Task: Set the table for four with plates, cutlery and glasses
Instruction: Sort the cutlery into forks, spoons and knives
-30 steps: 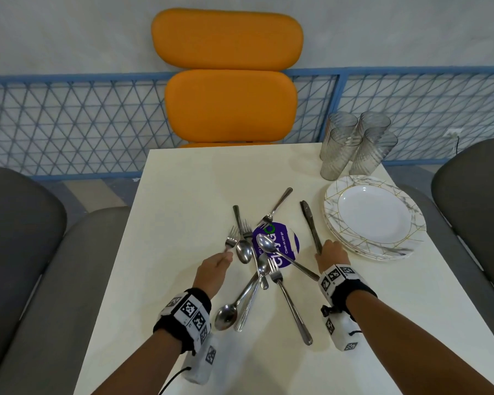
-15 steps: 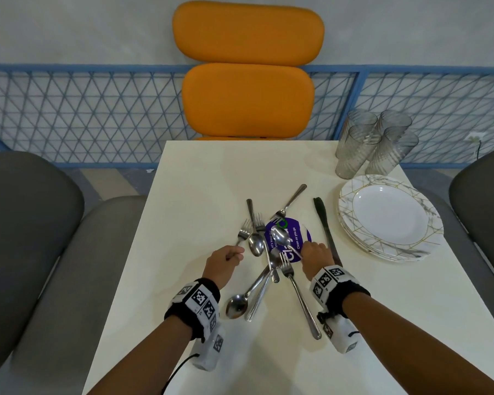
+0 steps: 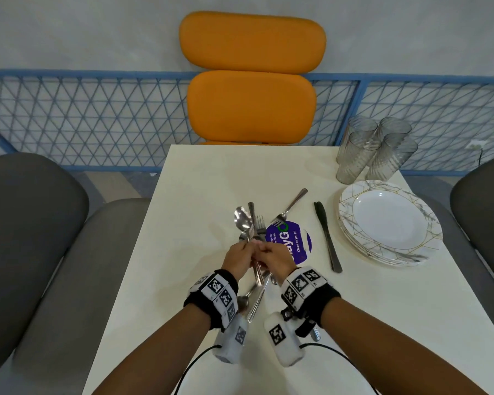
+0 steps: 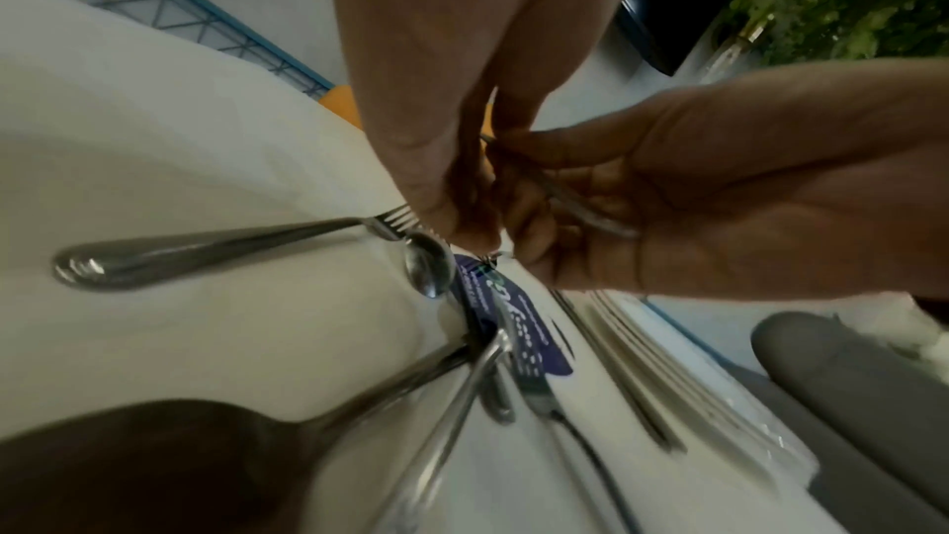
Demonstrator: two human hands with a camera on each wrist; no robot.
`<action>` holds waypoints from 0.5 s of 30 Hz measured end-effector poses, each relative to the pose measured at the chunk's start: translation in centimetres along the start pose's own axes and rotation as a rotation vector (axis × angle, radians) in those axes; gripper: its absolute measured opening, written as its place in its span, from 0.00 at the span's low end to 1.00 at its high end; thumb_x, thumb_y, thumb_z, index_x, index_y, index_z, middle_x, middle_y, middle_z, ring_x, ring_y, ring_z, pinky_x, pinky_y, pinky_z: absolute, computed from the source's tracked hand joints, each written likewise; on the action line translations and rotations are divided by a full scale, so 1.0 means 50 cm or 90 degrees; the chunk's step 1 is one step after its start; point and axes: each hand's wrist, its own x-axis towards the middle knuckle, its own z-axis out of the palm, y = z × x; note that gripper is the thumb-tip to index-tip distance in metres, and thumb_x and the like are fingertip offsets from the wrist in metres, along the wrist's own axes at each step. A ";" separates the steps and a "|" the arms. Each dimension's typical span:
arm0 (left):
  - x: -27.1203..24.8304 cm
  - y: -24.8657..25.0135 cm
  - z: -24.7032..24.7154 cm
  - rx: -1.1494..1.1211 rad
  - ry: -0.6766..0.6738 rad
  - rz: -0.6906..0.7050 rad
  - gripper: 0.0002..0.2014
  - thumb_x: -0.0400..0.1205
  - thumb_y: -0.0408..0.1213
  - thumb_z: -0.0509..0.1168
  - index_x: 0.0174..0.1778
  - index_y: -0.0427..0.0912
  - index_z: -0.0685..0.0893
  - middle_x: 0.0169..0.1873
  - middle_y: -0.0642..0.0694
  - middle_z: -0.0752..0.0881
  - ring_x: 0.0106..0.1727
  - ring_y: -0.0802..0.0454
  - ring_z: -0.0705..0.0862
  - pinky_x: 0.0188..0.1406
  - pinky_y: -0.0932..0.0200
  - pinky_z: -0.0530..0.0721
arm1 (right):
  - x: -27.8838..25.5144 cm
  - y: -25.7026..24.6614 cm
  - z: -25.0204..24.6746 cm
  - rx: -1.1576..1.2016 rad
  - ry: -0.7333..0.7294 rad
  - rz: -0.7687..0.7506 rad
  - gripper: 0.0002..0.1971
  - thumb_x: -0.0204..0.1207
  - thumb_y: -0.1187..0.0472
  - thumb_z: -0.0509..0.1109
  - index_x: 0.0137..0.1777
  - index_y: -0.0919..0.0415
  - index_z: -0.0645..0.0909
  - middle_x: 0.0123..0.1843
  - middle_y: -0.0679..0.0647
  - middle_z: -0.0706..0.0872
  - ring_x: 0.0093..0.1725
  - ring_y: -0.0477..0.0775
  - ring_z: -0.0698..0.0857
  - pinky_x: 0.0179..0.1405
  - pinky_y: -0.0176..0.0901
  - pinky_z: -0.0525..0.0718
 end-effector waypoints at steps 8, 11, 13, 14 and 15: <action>-0.003 0.008 -0.057 -0.065 0.114 0.026 0.13 0.85 0.33 0.53 0.48 0.42 0.84 0.29 0.46 0.79 0.23 0.56 0.72 0.20 0.66 0.69 | -0.001 0.038 -0.012 -0.484 -0.008 0.074 0.17 0.75 0.56 0.68 0.59 0.65 0.75 0.52 0.58 0.83 0.46 0.54 0.81 0.38 0.37 0.79; -0.007 0.002 -0.075 -0.077 0.127 -0.003 0.09 0.85 0.36 0.57 0.50 0.42 0.83 0.26 0.48 0.75 0.14 0.63 0.67 0.14 0.71 0.63 | -0.007 0.057 -0.003 -0.507 -0.001 0.088 0.28 0.75 0.53 0.68 0.71 0.62 0.63 0.58 0.58 0.82 0.56 0.59 0.84 0.49 0.45 0.81; -0.014 -0.005 -0.084 -0.076 0.126 -0.021 0.08 0.84 0.37 0.58 0.50 0.42 0.81 0.27 0.48 0.75 0.12 0.63 0.66 0.12 0.72 0.62 | -0.011 0.061 0.006 -0.516 -0.005 0.084 0.28 0.77 0.56 0.66 0.73 0.62 0.60 0.53 0.58 0.83 0.55 0.60 0.85 0.51 0.47 0.82; -0.017 -0.012 -0.089 -0.084 0.122 -0.028 0.08 0.84 0.36 0.57 0.52 0.41 0.81 0.27 0.47 0.76 0.12 0.64 0.67 0.12 0.72 0.63 | -0.012 0.060 0.009 -0.522 -0.014 0.088 0.27 0.78 0.60 0.65 0.73 0.62 0.60 0.52 0.58 0.84 0.53 0.60 0.85 0.51 0.47 0.83; -0.021 -0.019 -0.093 -0.095 0.119 -0.033 0.09 0.85 0.35 0.56 0.54 0.40 0.81 0.27 0.47 0.76 0.13 0.63 0.68 0.13 0.71 0.64 | -0.010 0.060 0.011 -0.520 -0.022 0.090 0.24 0.78 0.63 0.63 0.72 0.63 0.63 0.50 0.58 0.84 0.49 0.58 0.84 0.48 0.46 0.83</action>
